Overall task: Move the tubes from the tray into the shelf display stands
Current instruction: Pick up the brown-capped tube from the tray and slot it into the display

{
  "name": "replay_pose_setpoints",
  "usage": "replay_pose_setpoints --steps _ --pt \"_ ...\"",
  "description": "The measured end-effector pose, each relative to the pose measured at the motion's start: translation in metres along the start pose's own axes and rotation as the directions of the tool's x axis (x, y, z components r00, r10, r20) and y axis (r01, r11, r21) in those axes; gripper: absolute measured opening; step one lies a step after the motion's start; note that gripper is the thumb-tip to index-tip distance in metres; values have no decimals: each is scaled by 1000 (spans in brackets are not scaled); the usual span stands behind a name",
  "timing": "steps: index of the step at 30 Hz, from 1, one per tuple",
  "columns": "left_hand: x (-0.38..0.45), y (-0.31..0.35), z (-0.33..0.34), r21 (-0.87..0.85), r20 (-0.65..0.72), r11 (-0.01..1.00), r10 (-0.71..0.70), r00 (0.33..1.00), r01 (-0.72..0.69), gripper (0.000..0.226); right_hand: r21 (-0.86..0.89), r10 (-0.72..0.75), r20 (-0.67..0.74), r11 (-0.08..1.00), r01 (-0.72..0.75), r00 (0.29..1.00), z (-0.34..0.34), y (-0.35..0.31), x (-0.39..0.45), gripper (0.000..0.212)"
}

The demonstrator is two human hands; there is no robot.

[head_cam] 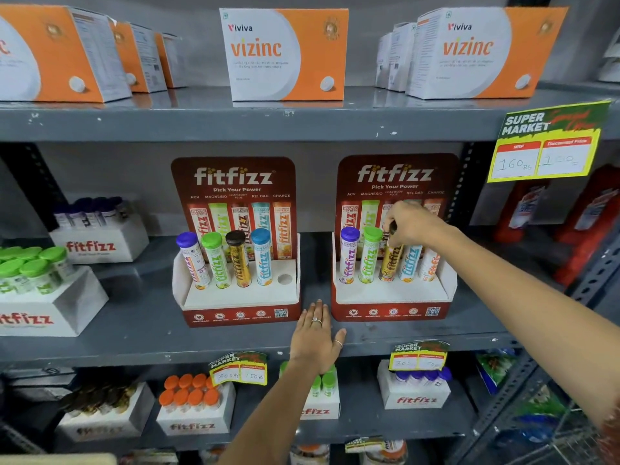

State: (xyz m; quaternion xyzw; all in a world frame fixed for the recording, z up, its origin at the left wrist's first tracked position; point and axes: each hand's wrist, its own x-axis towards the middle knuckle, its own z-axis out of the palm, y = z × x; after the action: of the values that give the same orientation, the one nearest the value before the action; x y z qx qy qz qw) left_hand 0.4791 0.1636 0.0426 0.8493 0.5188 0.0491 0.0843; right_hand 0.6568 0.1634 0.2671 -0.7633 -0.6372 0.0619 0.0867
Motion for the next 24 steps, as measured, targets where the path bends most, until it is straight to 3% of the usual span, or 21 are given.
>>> replay_pose_setpoints --steps 7,14,19,22,24 --pt "-1 0 1 -6 -8 1000 -12 1000 11 69 -16 -30 -5 999 29 1000 15 6 1 40" --pt "-8 1 -3 -24 -36 1000 17 999 -18 65 -60 -132 -138 990 125 982 18 -9 -1 51" --pt "-51 -27 -15 -97 -277 986 105 955 -137 46 -65 -299 -380 953 297 875 33 -57 -14 31" --pt "-79 -61 -28 -22 -450 987 135 883 -162 32 -64 -432 -408 892 447 804 50 -97 -22 24" --pt "-98 -90 -34 27 -495 988 144 857 -150 29 -72 -497 -408 854 516 766 66 -127 -28 22"
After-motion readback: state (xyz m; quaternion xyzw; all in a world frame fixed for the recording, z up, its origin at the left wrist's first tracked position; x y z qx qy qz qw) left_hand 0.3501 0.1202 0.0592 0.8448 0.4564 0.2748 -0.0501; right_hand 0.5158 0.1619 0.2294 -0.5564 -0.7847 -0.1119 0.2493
